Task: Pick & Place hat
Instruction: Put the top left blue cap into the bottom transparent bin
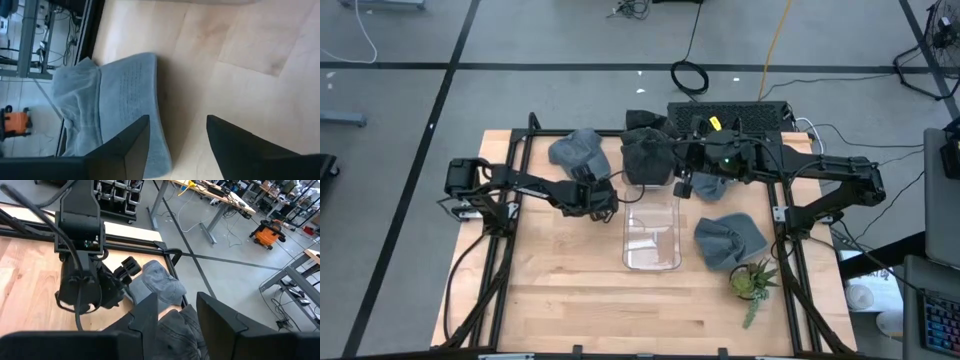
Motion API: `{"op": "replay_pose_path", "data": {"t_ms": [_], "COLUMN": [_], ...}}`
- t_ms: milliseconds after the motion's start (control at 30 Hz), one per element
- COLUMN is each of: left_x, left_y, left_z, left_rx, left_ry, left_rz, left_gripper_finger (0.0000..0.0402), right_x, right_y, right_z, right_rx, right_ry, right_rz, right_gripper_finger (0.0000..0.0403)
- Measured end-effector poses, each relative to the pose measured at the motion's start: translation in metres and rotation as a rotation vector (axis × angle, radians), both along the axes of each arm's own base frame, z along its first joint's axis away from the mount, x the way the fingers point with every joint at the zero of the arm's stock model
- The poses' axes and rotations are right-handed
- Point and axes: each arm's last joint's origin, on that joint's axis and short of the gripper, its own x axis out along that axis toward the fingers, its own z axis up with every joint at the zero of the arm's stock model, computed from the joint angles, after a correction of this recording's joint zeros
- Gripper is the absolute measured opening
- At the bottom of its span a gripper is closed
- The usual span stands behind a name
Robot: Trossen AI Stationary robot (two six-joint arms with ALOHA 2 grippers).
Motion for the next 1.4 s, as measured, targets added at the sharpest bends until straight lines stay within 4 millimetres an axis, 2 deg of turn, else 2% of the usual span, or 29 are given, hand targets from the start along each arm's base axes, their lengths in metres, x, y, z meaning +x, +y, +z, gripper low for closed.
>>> {"op": "replay_pose_path", "data": {"t_ms": [333, 533, 767, 833, 900, 967, 1067, 1100, 1233, 1400], "left_x": [-0.001, 0.0, -0.001, -0.002, -0.003, -0.004, -0.004, -0.004, -0.006, -0.005], "left_y": [0.008, 0.024, 0.041, 0.045, 0.048, 0.049, 0.049, 0.049, 0.036, 0.012], "left_z": [0.0, -0.014, -0.037, -0.04, -0.04, -0.04, -0.039, -0.038, -0.028, 0.016], "left_rx": [0.031, 0.056, 0.16, 0.184, 0.18, 0.177, 0.18, 0.179, 0.145, 0.135], "left_ry": [0.007, 0.053, 0.142, 0.124, 0.101, 0.085, 0.095, 0.096, 0.067, 0.019], "left_rz": [0.033, 0.073, 0.153, 0.203, 0.236, 0.257, 0.252, 0.249, 0.255, 0.248], "left_gripper_finger": [0.0273, 0.0269, 0.0246, 0.0229, 0.0196, 0.0144, 0.0046, 0.0027, 0.0012, 0.0009], "right_x": [0.0, 0.001, 0.008, 0.009, 0.01, 0.011, 0.013, 0.013, 0.014, 0.014], "right_y": [0.0, 0.0, 0.001, 0.002, 0.002, 0.003, 0.004, 0.004, 0.004, 0.004], "right_z": [-0.001, -0.004, -0.035, -0.044, -0.051, -0.053, -0.049, -0.048, -0.045, -0.046], "right_rx": [0.003, 0.001, 0.011, 0.027, 0.021, 0.002, -0.023, -0.028, -0.053, -0.035], "right_ry": [0.012, 0.007, 0.047, 0.068, 0.081, 0.067, 0.028, 0.012, -0.006, -0.001], "right_rz": [0.0, 0.0, 0.039, 0.074, 0.078, 0.088, 0.097, 0.099, 0.111, 0.104], "right_gripper_finger": [0.0125, 0.0125, 0.0125, 0.0125, 0.0125, 0.0125, 0.0125, 0.0125, 0.0125, 0.0125]}}
